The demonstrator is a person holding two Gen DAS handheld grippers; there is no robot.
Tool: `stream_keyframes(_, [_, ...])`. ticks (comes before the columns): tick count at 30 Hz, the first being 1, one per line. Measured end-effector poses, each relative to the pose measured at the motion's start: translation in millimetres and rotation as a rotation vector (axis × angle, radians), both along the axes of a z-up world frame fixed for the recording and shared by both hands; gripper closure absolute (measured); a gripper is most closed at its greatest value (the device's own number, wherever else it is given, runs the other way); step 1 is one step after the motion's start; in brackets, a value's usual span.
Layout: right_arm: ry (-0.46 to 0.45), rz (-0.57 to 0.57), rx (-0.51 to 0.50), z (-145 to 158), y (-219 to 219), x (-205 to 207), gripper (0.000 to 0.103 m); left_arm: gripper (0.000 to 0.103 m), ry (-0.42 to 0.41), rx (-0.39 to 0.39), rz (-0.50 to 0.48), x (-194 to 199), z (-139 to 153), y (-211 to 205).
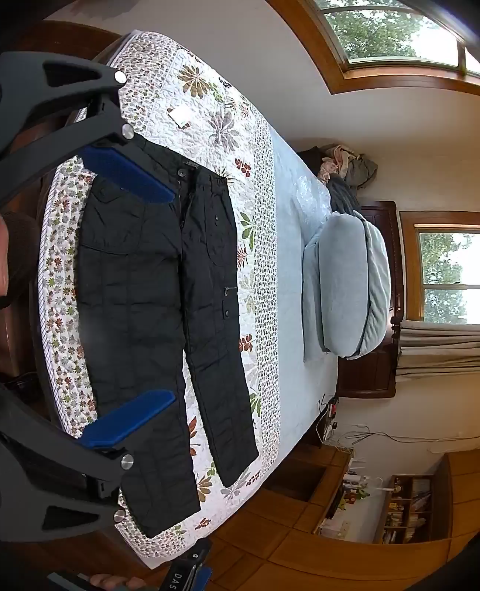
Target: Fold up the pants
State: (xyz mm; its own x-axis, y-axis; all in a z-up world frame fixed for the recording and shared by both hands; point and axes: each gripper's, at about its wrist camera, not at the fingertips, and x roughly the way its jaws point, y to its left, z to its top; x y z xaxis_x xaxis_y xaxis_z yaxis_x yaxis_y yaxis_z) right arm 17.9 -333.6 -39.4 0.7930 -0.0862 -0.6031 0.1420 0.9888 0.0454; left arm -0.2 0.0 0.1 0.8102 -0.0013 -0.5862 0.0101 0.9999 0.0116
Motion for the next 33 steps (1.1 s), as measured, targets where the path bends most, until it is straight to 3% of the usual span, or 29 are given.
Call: stream_keyframes(33, [-0.005, -0.001, -0.008, 1.2, -1.0, -1.2, 0.003, 0.002, 0.001, 0.002, 0.000, 1.2, -1.3, 3.5])
